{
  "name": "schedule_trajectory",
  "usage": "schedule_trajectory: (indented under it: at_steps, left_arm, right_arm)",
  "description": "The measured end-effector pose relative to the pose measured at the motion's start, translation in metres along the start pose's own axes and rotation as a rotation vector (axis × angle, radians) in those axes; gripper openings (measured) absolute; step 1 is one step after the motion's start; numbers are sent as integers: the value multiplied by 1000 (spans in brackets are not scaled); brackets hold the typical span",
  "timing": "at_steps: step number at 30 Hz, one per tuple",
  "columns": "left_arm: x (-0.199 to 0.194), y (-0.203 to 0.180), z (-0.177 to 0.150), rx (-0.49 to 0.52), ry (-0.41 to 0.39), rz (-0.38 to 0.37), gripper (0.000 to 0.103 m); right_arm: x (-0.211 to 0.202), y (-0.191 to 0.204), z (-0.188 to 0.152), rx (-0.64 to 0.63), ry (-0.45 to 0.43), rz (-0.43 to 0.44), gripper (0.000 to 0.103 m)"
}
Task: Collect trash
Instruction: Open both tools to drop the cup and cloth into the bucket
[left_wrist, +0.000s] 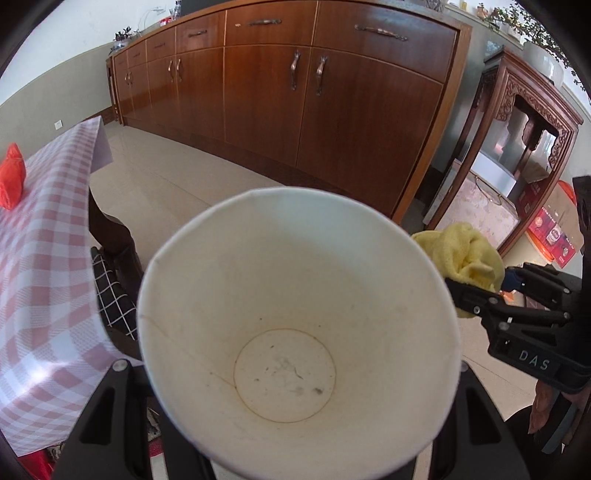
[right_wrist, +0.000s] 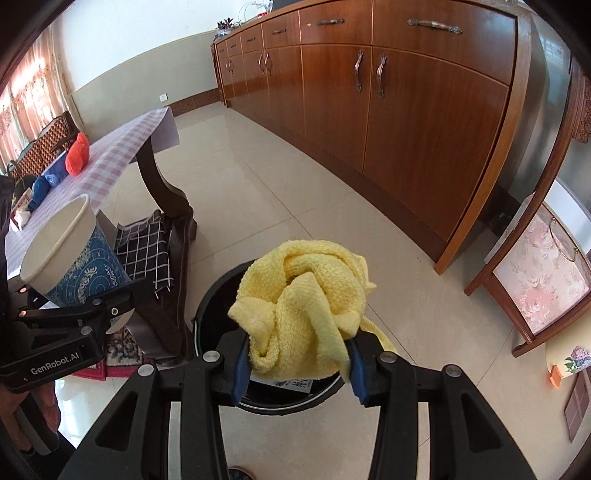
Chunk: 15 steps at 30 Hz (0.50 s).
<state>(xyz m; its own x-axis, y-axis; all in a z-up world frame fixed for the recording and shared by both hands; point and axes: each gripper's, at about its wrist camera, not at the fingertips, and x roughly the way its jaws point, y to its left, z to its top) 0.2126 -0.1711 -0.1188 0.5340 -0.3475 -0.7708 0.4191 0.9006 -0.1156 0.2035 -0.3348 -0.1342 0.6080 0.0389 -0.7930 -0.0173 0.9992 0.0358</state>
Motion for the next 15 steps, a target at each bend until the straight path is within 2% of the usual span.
schedule_trajectory:
  at_steps: [9,12,13,14,15]
  left_arm:
    - [65,-9,-16,-20,141,-12,60]
    - [85,-5,-19,-51,171,-40,62]
    - [92,-4,-21,-67,170,-33,70]
    - [100,-3,-23,-78,193,-9,85]
    - [105,-1,-26,-88,209,11,90]
  right_arm:
    - [89,-2,-21,-117,187,68,46]
    - [112,1,-26,-173,224,85,52]
    - [122,0,-29,-202,252,62,66]
    - [132,-3,-31,-213,272,-1,85]
    - [137,-10,-33,-190,265,-49,90]
